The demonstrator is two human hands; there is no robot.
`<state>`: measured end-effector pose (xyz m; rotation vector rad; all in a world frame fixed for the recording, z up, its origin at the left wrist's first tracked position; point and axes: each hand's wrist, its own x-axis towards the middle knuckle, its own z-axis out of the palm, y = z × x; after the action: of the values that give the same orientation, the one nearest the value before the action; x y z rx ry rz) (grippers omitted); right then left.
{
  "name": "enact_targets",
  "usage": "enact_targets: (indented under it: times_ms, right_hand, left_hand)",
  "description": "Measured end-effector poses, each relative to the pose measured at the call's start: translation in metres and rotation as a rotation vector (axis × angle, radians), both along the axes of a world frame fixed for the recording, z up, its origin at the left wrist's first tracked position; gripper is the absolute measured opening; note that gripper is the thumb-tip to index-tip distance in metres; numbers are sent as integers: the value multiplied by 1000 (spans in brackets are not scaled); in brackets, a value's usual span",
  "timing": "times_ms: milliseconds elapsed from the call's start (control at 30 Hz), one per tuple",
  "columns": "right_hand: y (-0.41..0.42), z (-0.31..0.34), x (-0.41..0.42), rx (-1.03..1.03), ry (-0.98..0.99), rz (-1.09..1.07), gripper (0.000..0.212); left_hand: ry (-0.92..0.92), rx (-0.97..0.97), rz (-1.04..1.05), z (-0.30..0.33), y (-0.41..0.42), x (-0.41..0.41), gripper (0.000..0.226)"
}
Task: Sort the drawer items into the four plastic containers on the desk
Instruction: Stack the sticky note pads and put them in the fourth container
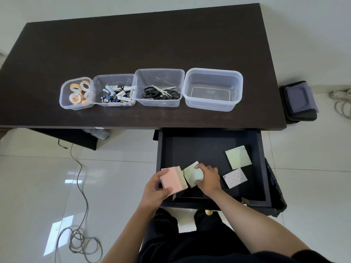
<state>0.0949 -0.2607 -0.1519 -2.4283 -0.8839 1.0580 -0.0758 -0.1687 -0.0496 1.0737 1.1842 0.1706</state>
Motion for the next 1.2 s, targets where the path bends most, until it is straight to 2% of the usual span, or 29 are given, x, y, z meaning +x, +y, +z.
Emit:
enact_targets:
  times_ms: [67, 167, 333, 500, 600, 833, 1067, 1200]
  right_hand:
    - [-2, 4, 1, 17, 21, -2, 46]
    - [-4, 18, 4, 193, 215, -141, 47]
    - [-6, 54, 10, 430, 370, -380, 47]
    - [-3, 76, 8, 508, 502, -566, 30]
    - [-3, 83, 8, 505, 568, -653, 30]
    - [-4, 89, 11, 566, 557, -767, 31]
    - [-1, 90, 13, 581, 525, -771, 40]
    - [-3, 93, 14, 606, 605, -806, 29]
  left_hand:
    - [1, 3, -4, -1, -1, 0, 56]
    - [-6, 11, -34, -1, 0, 0, 57]
    - [-64, 4, -93, 3, 5, 11, 59]
    - [-145, -13, -175, 10, 5, 32, 59]
    - [-150, 33, -186, 11, 3, 42, 59]
    - [-137, 109, -221, 14, -3, 58, 61]
    - [-129, 152, -264, 14, -10, 67, 62]
    - [-109, 192, -297, 15, -12, 69, 61]
